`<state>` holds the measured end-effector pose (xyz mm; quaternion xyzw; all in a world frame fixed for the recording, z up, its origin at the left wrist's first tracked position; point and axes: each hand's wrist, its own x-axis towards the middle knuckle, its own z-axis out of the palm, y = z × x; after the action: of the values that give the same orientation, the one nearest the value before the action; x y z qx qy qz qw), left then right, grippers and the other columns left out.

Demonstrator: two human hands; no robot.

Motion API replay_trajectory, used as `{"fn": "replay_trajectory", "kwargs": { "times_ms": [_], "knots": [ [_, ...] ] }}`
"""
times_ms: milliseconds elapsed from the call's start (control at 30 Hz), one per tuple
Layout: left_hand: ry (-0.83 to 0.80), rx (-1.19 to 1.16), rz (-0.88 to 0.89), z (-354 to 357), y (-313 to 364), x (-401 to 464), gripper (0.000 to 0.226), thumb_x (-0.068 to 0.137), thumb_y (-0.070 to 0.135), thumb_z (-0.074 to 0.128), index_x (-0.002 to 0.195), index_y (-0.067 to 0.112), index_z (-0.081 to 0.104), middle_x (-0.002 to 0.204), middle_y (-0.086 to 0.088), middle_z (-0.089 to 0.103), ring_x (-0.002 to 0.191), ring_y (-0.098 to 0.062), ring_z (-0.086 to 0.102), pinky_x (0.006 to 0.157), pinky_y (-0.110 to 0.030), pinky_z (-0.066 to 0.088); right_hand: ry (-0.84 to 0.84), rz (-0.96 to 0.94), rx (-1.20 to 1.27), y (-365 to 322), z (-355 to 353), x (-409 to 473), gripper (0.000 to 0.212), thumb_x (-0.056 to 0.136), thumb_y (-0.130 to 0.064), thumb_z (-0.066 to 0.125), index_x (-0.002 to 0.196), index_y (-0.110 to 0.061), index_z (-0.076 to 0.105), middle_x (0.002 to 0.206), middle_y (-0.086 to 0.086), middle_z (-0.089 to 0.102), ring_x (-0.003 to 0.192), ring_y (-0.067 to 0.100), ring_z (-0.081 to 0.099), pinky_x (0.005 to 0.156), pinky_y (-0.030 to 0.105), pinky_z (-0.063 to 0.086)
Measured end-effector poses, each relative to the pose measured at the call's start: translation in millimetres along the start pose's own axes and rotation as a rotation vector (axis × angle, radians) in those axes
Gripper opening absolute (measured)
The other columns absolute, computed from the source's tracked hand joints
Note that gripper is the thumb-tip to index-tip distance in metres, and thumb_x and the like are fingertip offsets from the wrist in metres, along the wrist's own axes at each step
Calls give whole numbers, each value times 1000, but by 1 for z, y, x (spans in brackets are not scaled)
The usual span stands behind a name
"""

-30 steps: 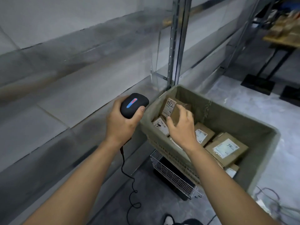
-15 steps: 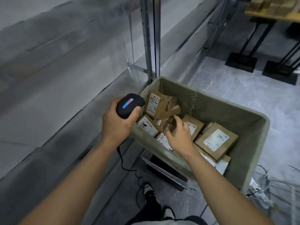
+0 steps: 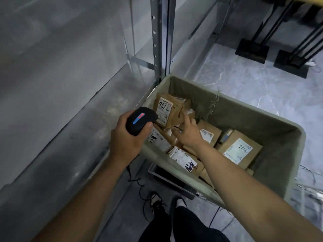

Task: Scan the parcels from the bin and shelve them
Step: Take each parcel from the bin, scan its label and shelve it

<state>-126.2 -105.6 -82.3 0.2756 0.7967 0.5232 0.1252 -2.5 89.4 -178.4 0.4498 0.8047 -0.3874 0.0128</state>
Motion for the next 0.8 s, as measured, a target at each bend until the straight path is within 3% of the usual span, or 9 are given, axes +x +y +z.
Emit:
{"fn": "replay_trajectory", "kwargs": {
  "times_ms": [133, 233, 333, 467, 667, 800],
  "knots": [
    [-15, 16, -25, 12, -10, 12, 55, 82, 27, 84, 130, 15, 61, 104, 27, 60, 92, 22, 60, 69, -1, 47, -10, -56, -10, -3, -1, 44, 95, 86, -42, 75, 152, -52, 7, 157, 20, 22, 140, 46, 36, 112, 58, 40],
    [-16, 15, -44, 22, -10, 21, 58, 79, 38, 81, 130, 18, 60, 106, 29, 59, 93, 23, 59, 70, -1, 47, 13, -78, -45, -12, -4, 73, 92, 87, -43, 76, 153, -49, 12, 156, 21, 24, 141, 48, 32, 114, 61, 36],
    [-34, 15, -78, 30, -10, 29, 56, 80, 36, 82, 129, 24, 58, 108, 29, 59, 93, 23, 59, 71, -2, 48, -4, -96, -49, -15, -2, 99, 92, 86, -51, 73, 154, -48, 11, 157, 19, 21, 140, 48, 34, 113, 61, 37],
    [-27, 2, -108, 41, -10, 34, 60, 73, 53, 75, 125, 32, 56, 110, 25, 62, 97, 18, 61, 73, -5, 50, -58, -85, -42, -10, -1, 124, 84, 88, -53, 71, 154, -49, 18, 158, 20, 15, 140, 49, 33, 116, 57, 36],
    [-6, -2, -172, 48, -11, 33, 54, 77, 41, 80, 125, 34, 55, 112, 24, 61, 99, 17, 62, 73, -6, 52, -117, -163, -66, -1, 0, 145, 75, 90, -55, 66, 152, -53, 24, 159, 17, 14, 146, 45, 19, 119, 55, 29],
    [14, -10, -214, 49, -7, 29, 56, 72, 47, 78, 122, 39, 55, 112, 23, 62, 98, 16, 62, 72, -7, 52, -116, -195, -77, -1, -1, 145, 71, 94, -54, 62, 153, -51, 24, 157, 16, 21, 145, 43, 19, 118, 55, 28]
  ]
}}
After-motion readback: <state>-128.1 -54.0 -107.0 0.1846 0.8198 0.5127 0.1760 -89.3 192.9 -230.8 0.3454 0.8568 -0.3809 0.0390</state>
